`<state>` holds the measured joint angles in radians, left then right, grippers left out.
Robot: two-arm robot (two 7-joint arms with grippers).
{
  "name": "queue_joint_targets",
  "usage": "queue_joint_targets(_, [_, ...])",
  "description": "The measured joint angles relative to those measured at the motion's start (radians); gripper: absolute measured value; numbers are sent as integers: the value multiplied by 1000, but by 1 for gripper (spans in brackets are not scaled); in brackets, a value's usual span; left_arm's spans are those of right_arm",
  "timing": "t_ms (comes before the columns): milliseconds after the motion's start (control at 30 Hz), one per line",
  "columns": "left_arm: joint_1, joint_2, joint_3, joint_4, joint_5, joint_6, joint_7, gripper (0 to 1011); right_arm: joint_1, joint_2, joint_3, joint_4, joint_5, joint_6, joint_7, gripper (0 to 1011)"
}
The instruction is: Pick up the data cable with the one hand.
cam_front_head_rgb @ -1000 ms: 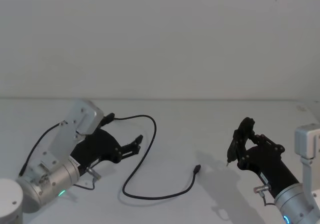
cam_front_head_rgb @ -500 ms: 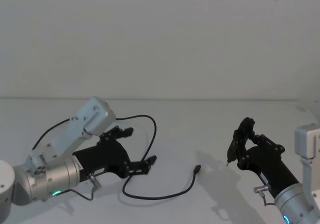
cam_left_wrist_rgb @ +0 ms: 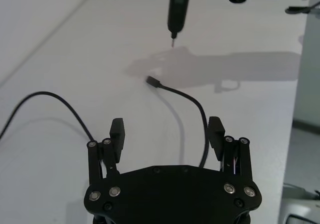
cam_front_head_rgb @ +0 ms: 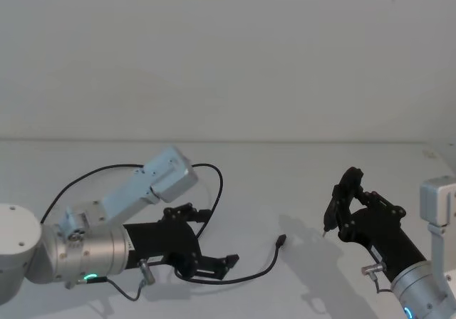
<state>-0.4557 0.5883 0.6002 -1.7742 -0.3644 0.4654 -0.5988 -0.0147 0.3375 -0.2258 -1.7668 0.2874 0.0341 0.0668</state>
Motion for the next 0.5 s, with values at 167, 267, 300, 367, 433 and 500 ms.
queue_joint_targets(167, [-23, -6, 24, 1, 6, 52, -5, 1002, 0, 0, 0, 0, 0, 0, 0, 279])
queue_joint_targets(267, [-33, -12, 37, 5, 8, 76, -5, 1002, 0, 0, 0, 0, 0, 0, 0, 279])
queue_joint_targets(300, [-35, -14, 40, 6, 8, 82, -4, 1001, 0, 0, 0, 0, 0, 0, 0, 279])
queue_joint_targets(367, [-41, -20, 48, 11, 8, 99, -4, 1002, 0, 0, 0, 0, 0, 0, 0, 279])
queue_joint_targets(433, [-45, -23, 53, 15, 7, 110, -5, 1002, 0, 0, 0, 0, 0, 0, 0, 279])
queue_joint_targets(500, [-50, -29, 61, 21, 4, 123, -9, 1001, 0, 0, 0, 0, 0, 0, 0, 279])
